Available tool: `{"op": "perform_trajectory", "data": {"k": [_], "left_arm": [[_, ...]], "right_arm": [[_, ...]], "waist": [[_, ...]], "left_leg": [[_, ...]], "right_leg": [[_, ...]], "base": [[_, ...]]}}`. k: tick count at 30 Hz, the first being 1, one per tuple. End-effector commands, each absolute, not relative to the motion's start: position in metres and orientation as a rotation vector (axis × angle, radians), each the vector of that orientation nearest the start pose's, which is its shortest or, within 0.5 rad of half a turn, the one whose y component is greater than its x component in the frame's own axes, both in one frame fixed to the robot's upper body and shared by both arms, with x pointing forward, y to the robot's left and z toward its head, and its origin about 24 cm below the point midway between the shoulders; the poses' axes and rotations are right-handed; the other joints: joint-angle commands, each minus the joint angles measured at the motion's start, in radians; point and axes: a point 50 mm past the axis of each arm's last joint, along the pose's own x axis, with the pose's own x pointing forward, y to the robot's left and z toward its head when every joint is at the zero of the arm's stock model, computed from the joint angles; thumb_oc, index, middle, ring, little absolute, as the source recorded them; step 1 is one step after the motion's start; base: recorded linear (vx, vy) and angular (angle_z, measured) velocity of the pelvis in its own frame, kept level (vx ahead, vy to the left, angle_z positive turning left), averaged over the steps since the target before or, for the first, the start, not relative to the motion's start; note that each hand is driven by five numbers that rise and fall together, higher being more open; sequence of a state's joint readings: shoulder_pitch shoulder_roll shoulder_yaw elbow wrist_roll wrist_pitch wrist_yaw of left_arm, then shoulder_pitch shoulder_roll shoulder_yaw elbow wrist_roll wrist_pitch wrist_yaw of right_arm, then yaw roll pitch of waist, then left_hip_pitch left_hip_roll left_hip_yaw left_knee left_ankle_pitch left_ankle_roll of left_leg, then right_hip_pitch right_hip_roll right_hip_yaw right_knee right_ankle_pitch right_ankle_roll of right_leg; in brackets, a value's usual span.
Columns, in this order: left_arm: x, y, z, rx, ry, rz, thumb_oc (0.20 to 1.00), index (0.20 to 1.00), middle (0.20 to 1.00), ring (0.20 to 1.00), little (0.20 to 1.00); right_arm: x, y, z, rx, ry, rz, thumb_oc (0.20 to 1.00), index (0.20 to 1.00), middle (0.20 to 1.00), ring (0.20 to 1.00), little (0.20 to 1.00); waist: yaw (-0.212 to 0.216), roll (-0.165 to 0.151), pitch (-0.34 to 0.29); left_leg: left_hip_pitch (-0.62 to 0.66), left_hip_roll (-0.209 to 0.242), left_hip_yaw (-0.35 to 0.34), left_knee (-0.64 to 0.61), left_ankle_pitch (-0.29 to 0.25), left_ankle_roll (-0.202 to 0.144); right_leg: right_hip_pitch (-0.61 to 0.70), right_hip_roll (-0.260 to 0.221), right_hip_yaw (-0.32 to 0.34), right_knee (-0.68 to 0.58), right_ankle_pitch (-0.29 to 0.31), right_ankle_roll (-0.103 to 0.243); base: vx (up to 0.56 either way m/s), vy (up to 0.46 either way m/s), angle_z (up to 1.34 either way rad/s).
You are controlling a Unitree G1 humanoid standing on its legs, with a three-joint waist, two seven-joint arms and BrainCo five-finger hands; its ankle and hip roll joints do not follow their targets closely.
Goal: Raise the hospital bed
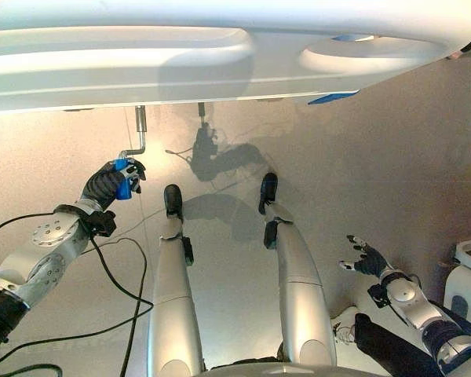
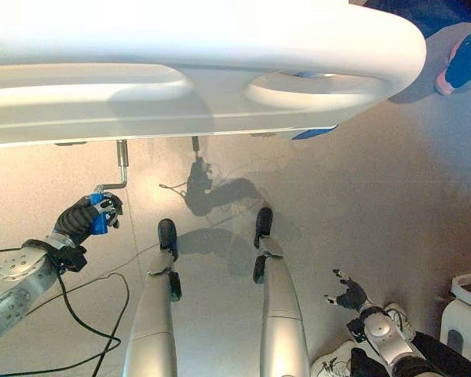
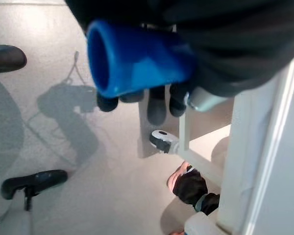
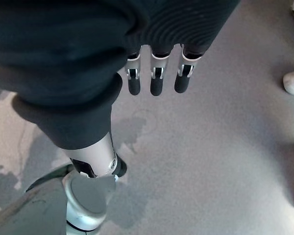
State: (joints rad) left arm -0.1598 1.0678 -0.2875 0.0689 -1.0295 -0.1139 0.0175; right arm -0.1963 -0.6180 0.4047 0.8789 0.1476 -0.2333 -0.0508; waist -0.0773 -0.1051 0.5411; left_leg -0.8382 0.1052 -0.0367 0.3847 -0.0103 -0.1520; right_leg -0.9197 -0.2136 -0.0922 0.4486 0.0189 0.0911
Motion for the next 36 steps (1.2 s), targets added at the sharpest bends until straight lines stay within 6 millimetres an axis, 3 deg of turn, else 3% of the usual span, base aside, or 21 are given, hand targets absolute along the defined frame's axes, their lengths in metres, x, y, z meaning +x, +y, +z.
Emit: {"op": "perform_trajectory", "data": {"k": [1,2,9,12,13,18,20,25,26,31,36], "left_arm": [[0.240,0.270,0.125,0.163,-0.073,-0.245,0.200,0.200,0.200,0.200,0.200],[0.245,0.280,0.118,0.151,-0.079,-0.153,0.200,0.200,0.200,0.200,0.200],[0.259,0.288,0.112,0.112,-0.111,-0.006,0.200,0.200,0.200,0.200,0.200],[0.267,0.289,0.113,0.102,-0.123,0.031,0.200,0.200,0.200,0.200,0.200],[0.279,0.290,0.116,0.107,-0.138,0.083,0.200,0.200,0.200,0.200,0.200],[0.294,0.292,0.118,0.113,-0.144,0.147,0.200,0.200,0.200,0.200,0.200],[0.314,0.294,0.125,0.110,-0.148,0.210,0.200,0.200,0.200,0.200,0.200],[0.327,0.296,0.129,0.129,-0.131,0.245,0.200,0.200,0.200,0.200,0.200],[0.346,0.302,0.138,0.177,-0.100,0.314,0.200,0.200,0.200,0.200,0.200],[0.357,0.310,0.137,0.207,-0.028,0.391,0.200,0.200,0.200,0.200,0.200],[0.372,0.311,0.136,0.312,0.080,0.461,0.200,0.200,0.200,0.200,0.200]], "right_arm": [[0.189,-0.319,-0.066,-0.653,0.661,-0.017,1.000,1.000,1.000,1.000,1.000],[0.194,-0.316,-0.065,-0.641,0.645,-0.029,1.000,1.000,1.000,1.000,1.000],[0.204,-0.308,-0.063,-0.622,0.612,-0.042,1.000,1.000,1.000,1.000,1.000],[0.209,-0.304,-0.061,-0.613,0.598,-0.039,1.000,1.000,1.000,1.000,1.000],[0.215,-0.299,-0.060,-0.610,0.582,-0.031,1.000,1.000,1.000,1.000,1.000],[0.223,-0.294,-0.056,-0.597,0.558,-0.035,1.000,1.000,1.000,1.000,1.000],[0.233,-0.286,-0.052,-0.579,0.528,-0.034,1.000,1.000,1.000,1.000,1.000],[0.237,-0.283,-0.051,-0.573,0.519,-0.031,1.000,1.000,1.000,1.000,1.000],[0.245,-0.278,-0.045,-0.567,0.486,-0.018,1.000,1.000,1.000,1.000,1.000],[0.250,-0.274,-0.041,-0.550,0.463,-0.019,1.000,1.000,1.000,1.000,1.000],[0.259,-0.268,-0.033,-0.489,0.427,-0.014,1.000,1.000,1.000,1.000,1.000]], "waist": [[0.034,0.049,-0.078],[0.034,0.036,-0.069],[0.017,0.005,-0.052],[0.010,-0.005,-0.051],[-0.002,-0.028,-0.048],[-0.011,-0.048,-0.043],[-0.027,-0.072,-0.040],[-0.034,-0.084,-0.041],[-0.050,-0.109,-0.047],[-0.059,-0.124,-0.051],[-0.073,-0.146,-0.063]], "left_leg": [[-0.127,-0.057,0.025,0.084,-0.014,0.092],[-0.154,-0.060,0.025,0.116,-0.033,0.096],[-0.218,-0.057,0.023,0.202,-0.078,0.103],[-0.236,-0.053,0.021,0.227,-0.091,0.104],[-0.257,-0.049,0.016,0.255,-0.107,0.106],[-0.287,-0.043,0.008,0.294,-0.128,0.107],[-0.323,-0.040,0.000,0.348,-0.147,0.108],[-0.341,-0.035,-0.004,0.371,-0.156,0.109],[-0.372,-0.027,-0.011,0.420,-0.178,0.111],[-0.395,-0.022,-0.018,0.460,-0.192,0.114],[-0.435,-0.010,-0.028,0.546,-0.217,0.116]], "right_leg": [[0.009,-0.006,0.004,-0.164,0.088,0.065],[0.000,-0.009,0.010,-0.172,0.095,0.069],[-0.027,-0.009,0.026,-0.178,0.102,0.072],[-0.036,-0.007,0.030,-0.177,0.102,0.072],[-0.047,-0.003,0.030,-0.177,0.099,0.073],[-0.068,0.002,0.031,-0.167,0.093,0.072],[-0.099,0.012,0.031,-0.133,0.077,0.065],[-0.121,0.017,0.029,-0.107,0.066,0.062],[-0.169,0.028,0.033,-0.041,0.040,0.054],[-0.209,0.037,0.038,0.019,0.013,0.047],[-0.282,0.054,0.035,0.171,-0.040,0.025]], "base": [[-0.02,0.095,0.05],[-0.01,0.077,0.07],[-0.01,0.065,0.01],[0.01,0.030,-0.06],[0.02,0.010,-0.05],[0.01,0.003,0.00],[0.01,-0.007,0.03],[0.01,-0.002,-0.03],[0.00,0.000,0.00],[0.01,-0.016,-0.09],[0.01,-0.034,-0.09]]}}
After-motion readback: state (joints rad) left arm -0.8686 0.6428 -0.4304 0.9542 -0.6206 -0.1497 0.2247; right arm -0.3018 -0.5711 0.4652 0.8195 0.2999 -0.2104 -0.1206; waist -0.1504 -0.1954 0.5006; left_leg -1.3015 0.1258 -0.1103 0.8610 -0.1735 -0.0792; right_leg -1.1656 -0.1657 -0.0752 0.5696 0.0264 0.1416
